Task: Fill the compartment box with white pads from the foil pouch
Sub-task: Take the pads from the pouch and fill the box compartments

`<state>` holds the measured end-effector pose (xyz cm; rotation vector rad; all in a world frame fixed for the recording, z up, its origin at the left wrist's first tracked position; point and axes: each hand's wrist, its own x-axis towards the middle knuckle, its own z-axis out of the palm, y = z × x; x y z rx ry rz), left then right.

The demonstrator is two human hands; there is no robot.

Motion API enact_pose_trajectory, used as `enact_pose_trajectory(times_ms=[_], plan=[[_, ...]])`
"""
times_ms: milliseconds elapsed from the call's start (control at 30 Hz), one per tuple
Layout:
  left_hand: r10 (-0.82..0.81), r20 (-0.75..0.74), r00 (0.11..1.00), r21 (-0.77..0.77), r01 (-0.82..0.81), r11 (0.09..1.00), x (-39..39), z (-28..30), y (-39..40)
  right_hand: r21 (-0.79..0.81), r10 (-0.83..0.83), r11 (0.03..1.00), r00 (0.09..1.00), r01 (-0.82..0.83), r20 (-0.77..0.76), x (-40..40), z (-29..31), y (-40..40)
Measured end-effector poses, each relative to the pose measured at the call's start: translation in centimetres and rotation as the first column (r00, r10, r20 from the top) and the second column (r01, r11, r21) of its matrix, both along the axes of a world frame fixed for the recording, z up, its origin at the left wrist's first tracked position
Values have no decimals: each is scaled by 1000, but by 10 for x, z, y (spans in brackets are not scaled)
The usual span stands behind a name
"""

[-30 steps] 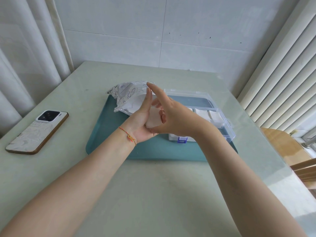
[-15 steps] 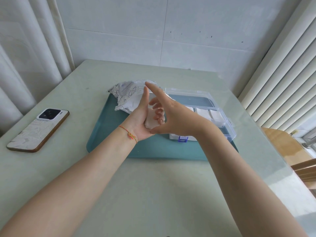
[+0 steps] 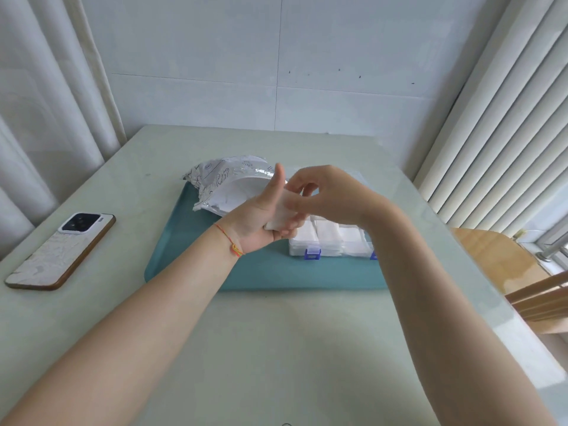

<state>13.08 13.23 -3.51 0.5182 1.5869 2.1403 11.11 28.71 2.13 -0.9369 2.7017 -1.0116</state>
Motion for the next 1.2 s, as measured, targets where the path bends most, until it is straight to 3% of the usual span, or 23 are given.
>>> enact_pose_trajectory(times_ms=[67, 133, 200, 267, 333, 400, 500, 633, 1033, 1200], plan=[[-6, -34, 999, -68, 4, 998, -6, 7, 12, -26, -58, 998, 998, 57, -22, -3, 4, 15], [129, -17, 992, -172, -130, 977, -11, 14, 30, -114, -154, 982, 988, 151, -23, -9, 7, 38], [384, -85, 920, -351, -388, 852, -18, 15, 46, -208, -251, 947, 968, 245, 2, -18, 3, 60], [534, -254, 806, -479, -585, 655, -26, 8, 61, -224, -322, 922, 947, 317, 16, -27, -7, 83], [468, -410, 783, -567, -621, 542, -33, 1, 69, -170, -350, 919, 935, 355, 60, -35, -22, 99], [296, -506, 810, -680, -586, 441, -36, -2, 76, -105, -344, 928, 929, 359, 137, -38, -36, 107], [98, -570, 816, -760, -568, 316, -33, -1, 85, -41, -328, 939, 926, 341, 187, -42, -51, 108], [-30, -638, 770, -760, -622, 191, -34, -4, 84, -17, -314, 947, 932, 322, 179, -47, -62, 102], [-223, -624, 749, -780, -615, 117, -27, -8, 92, 155, -343, 927, 939, 342, -23, -40, -70, 97], [-254, -550, 796, -831, -553, 65, -26, -7, 94, 273, -343, 894, 934, 356, -97, -39, -71, 90]])
